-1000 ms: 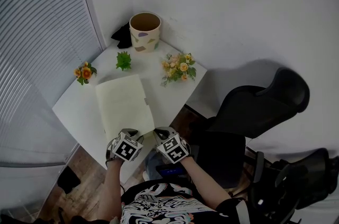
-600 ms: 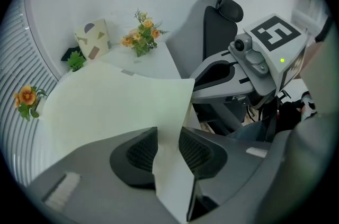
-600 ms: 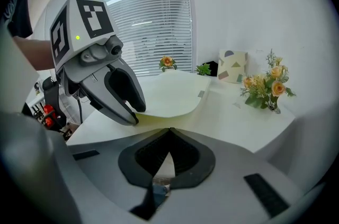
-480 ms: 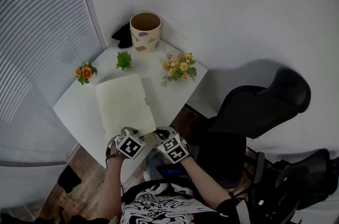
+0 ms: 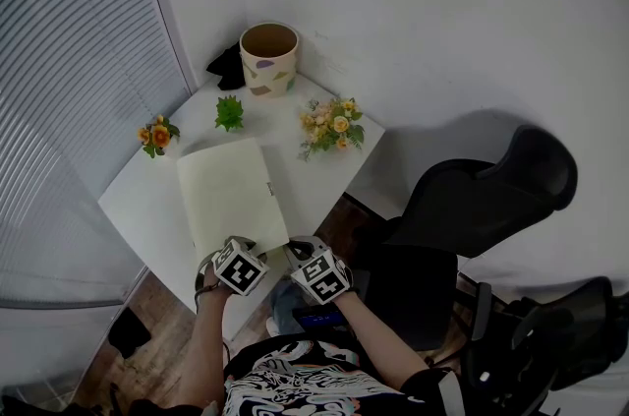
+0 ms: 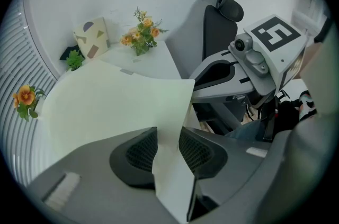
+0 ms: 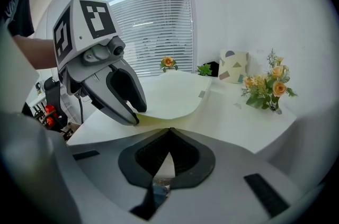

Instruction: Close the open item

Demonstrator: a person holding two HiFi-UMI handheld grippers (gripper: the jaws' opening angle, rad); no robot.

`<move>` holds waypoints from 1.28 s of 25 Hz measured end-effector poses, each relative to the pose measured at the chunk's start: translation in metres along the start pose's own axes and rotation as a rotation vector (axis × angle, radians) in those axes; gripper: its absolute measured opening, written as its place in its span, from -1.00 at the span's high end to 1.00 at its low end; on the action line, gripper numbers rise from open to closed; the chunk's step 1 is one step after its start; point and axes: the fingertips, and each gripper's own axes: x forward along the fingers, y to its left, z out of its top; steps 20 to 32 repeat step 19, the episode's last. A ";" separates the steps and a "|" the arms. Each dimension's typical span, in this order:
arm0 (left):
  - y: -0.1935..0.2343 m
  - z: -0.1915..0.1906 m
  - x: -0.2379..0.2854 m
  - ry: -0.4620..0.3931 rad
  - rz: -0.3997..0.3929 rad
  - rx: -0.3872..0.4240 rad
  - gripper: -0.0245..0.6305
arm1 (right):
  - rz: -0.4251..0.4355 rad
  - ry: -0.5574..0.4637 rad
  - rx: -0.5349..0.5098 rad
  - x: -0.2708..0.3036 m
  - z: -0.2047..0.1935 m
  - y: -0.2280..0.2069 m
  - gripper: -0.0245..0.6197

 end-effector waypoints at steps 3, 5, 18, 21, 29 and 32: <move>0.001 0.000 0.000 0.000 -0.001 0.000 0.55 | 0.000 -0.005 -0.001 0.002 -0.001 -0.001 0.92; 0.001 0.000 0.000 -0.002 0.000 0.001 0.55 | -0.001 -0.006 0.003 0.002 -0.001 -0.001 0.92; 0.001 0.000 0.000 -0.009 -0.013 0.004 0.55 | -0.003 0.002 0.005 0.001 -0.002 0.000 0.92; 0.001 0.001 0.000 -0.010 -0.014 0.005 0.55 | -0.005 0.002 0.006 0.001 -0.002 -0.001 0.91; 0.001 0.001 0.000 -0.010 -0.014 0.005 0.55 | -0.005 0.002 0.006 0.001 -0.002 -0.001 0.91; 0.001 0.001 0.000 -0.010 -0.014 0.005 0.55 | -0.005 0.002 0.006 0.001 -0.002 -0.001 0.91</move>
